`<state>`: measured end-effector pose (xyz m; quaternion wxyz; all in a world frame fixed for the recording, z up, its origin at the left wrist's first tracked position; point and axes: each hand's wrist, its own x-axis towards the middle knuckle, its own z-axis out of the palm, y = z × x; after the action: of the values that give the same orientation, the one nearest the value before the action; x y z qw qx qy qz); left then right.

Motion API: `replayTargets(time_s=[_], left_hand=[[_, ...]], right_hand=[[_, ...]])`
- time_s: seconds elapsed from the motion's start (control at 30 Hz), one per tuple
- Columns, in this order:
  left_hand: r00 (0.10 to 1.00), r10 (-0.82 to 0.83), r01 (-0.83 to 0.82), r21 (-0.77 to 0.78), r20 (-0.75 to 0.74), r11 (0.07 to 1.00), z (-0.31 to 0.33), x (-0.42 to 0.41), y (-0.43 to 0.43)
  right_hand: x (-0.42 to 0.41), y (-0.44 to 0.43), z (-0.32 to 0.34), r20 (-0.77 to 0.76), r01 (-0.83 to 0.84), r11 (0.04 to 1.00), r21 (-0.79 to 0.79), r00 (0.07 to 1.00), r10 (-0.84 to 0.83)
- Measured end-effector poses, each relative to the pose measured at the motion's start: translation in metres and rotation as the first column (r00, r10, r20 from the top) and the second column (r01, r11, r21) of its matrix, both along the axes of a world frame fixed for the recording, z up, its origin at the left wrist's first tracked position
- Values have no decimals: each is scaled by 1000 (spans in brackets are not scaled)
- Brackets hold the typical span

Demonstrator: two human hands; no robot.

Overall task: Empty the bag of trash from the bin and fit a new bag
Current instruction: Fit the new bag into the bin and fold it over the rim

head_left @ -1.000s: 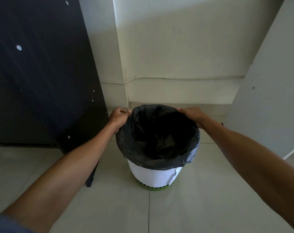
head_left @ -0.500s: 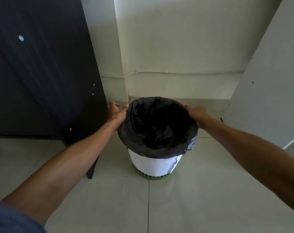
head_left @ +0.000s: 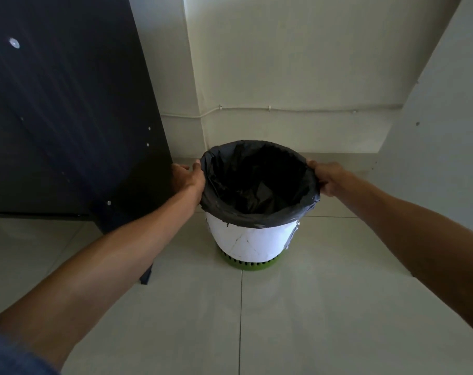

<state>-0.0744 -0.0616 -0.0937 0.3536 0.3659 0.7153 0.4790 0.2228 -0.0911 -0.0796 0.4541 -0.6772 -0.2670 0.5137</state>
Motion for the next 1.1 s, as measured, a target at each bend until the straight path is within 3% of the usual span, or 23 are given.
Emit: replayTargets(time_s=[0.13, 0.3, 0.5, 0.63, 0.73, 0.9, 1.1], left_hand=[[1000, -2, 1, -33, -10, 999, 0, 3, 5], [999, -8, 12, -105, 38, 994, 16, 4, -5], [986, -107, 138, -271, 124, 953, 27, -8, -2], [964, -139, 213, -351, 225, 912, 27, -10, -8], [940, -63, 211, -428, 335, 879, 29, -12, -16], [976, -36, 113, -359, 215, 926, 35, -15, -3], [956, -77, 193, -413, 281, 890, 52, -9, 28]], right_hand=[[1, 4, 5, 22, 99, 995, 2, 995, -99], [0, -17, 33, -52, -64, 913, -403, 998, 47], [2, -15, 42, -192, 22, 915, -403, 975, -108], [0, -4, 43, -188, 48, 913, -405, 973, -134], [5, 1, 34, -118, 119, 917, -382, 977, -176], [-2, -21, 29, -4, 258, 846, -467, 956, -293], [-12, -18, 26, -39, 338, 817, -467, 915, -401]])
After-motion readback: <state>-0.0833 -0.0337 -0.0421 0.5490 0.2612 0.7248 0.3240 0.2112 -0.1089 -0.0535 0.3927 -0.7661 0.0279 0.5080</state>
